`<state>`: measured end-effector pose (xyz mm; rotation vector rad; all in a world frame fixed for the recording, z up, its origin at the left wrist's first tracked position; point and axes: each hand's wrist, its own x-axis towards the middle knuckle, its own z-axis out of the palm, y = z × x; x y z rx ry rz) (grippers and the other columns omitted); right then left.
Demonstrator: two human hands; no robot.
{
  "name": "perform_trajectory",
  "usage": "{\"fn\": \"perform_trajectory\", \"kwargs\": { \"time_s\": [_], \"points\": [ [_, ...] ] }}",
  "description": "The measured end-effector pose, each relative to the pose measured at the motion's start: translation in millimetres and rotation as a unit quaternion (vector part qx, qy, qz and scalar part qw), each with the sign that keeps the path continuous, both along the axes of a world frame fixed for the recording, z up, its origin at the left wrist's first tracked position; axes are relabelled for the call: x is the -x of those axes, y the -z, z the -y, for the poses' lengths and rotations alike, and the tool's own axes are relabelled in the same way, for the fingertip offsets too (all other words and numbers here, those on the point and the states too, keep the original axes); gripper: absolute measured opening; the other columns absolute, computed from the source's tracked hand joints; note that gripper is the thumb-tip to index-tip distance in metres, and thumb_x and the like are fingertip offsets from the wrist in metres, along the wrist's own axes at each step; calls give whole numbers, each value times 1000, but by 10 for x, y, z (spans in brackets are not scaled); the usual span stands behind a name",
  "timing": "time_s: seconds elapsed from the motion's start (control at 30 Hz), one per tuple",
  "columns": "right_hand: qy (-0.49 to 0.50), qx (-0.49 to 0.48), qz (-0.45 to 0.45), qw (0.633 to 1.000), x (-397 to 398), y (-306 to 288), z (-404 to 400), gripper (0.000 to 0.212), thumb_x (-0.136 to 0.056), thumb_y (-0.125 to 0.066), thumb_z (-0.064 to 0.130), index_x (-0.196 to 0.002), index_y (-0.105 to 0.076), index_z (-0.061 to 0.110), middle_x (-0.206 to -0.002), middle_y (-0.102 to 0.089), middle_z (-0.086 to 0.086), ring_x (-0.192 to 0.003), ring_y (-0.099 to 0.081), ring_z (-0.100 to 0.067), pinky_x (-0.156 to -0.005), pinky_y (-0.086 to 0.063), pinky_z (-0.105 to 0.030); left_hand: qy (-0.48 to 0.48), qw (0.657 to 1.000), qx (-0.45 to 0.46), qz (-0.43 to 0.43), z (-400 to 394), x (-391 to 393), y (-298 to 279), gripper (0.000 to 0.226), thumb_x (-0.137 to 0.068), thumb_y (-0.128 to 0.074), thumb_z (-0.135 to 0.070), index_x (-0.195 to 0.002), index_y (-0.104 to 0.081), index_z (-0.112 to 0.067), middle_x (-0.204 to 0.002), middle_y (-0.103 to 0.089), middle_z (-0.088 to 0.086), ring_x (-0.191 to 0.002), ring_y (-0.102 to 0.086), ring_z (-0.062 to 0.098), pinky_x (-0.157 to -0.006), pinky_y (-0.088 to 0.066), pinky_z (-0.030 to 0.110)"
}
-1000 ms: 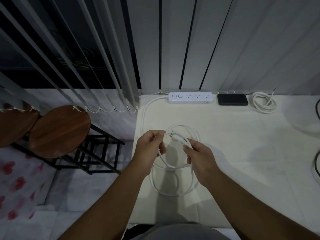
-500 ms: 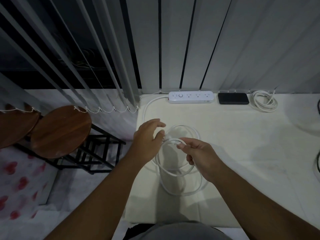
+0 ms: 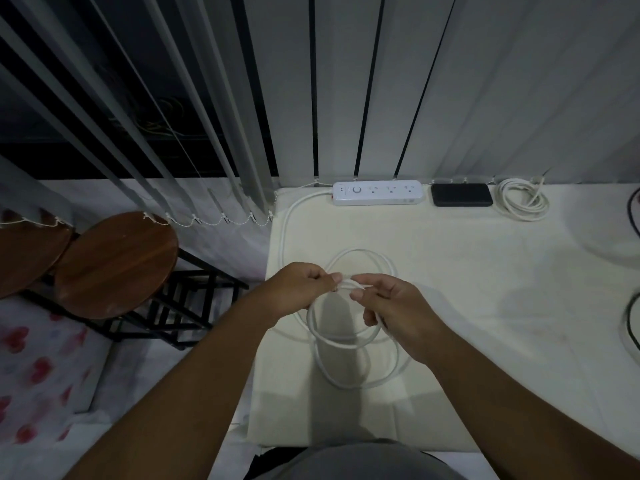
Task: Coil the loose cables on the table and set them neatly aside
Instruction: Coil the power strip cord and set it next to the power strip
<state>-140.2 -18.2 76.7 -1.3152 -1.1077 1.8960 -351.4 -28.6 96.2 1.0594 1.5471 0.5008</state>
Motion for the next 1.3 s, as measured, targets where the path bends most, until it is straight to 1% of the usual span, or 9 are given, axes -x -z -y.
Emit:
{"fn": "perform_trajectory", "kwargs": {
  "time_s": [0.17,0.27,0.4,0.57,0.7,0.93,1.07,1.17,1.3],
  "points": [
    [-52,-22,50,997,-59,40,23,6,-88,-79,29,-90,-80,24,-81,-77,-5,-71,-70,-11,-67,-55,-22,-88,993,12,71,44,41,27,68,-63,-80,-66,-86,-70,-2,-80,-62,9,-77,-55,21,-74,-47,35],
    [-29,-42,65,997,-87,90,47,7,-91,-76,30,-93,-81,27,-84,-79,-3,-79,-73,-14,-79,-59,-29,-153,986,25,62,39,64,85,63,-54,-81,-73,-76,-66,-15,-74,-54,4,-74,-50,20,-70,-44,33],
    [-14,-82,71,994,-58,87,47,13,-96,-69,28,-96,-82,30,-73,-72,4,-66,-66,-12,-69,-57,-24,-82,994,40,-53,90,141,160,70,-67,-62,-82,-73,-74,-13,-64,-70,-8,-65,-63,16,-65,-46,26],
    [-63,-115,91,987,18,-11,-2,18,-99,-65,27,-101,-82,33,-67,-65,8,-57,-55,-7,-60,-52,-22,-62,992,58,90,85,72,107,38,-82,-51,-44,-66,-70,-15,-64,-68,10,-68,-64,30,-66,-44,34],
    [-67,-80,66,992,43,-106,-69,15,-97,-68,30,-102,-82,31,-76,-71,3,-63,-60,-10,-61,-53,-20,-90,984,36,153,74,5,91,40,-99,-46,-42,-72,-62,-17,-52,-42,0,-46,-44,20,-54,-39,30],
    [-81,35,0,996,-93,-101,-78,26,-102,-59,32,-116,-76,19,-98,-77,-9,-98,-73,-22,-87,-58,-39,-193,960,-37,199,103,8,139,31,-96,-43,-42,-78,-56,-22,-56,-41,-7,-51,-48,12,-59,-30,32],
    [45,127,-161,978,41,-139,-51,28,-104,-55,23,-117,-71,4,-76,-59,-6,-69,-63,-20,-76,-60,-39,-248,942,-63,215,198,-178,230,35,-106,-34,-31,-81,-54,-18,-57,-47,-8,-60,-47,15,-59,-31,31],
    [79,109,-127,983,137,-208,-93,30,-105,-52,27,-110,-72,5,-67,-44,2,-53,-35,-11,-50,-38,-24,-237,945,-31,223,289,-219,247,39,-103,-36,-23,-72,-58,-16,-61,-53,1,-67,-54,21,-63,-37,35],
    [54,42,-38,997,144,-267,-160,28,-105,-55,26,-101,-72,5,-63,-35,3,-49,-25,-9,-46,-20,-23,-198,949,2,245,285,-208,122,38,-98,-37,-18,-79,-68,-7,-76,-68,13,-75,-64,26,-68,-52,30]
  ]
}}
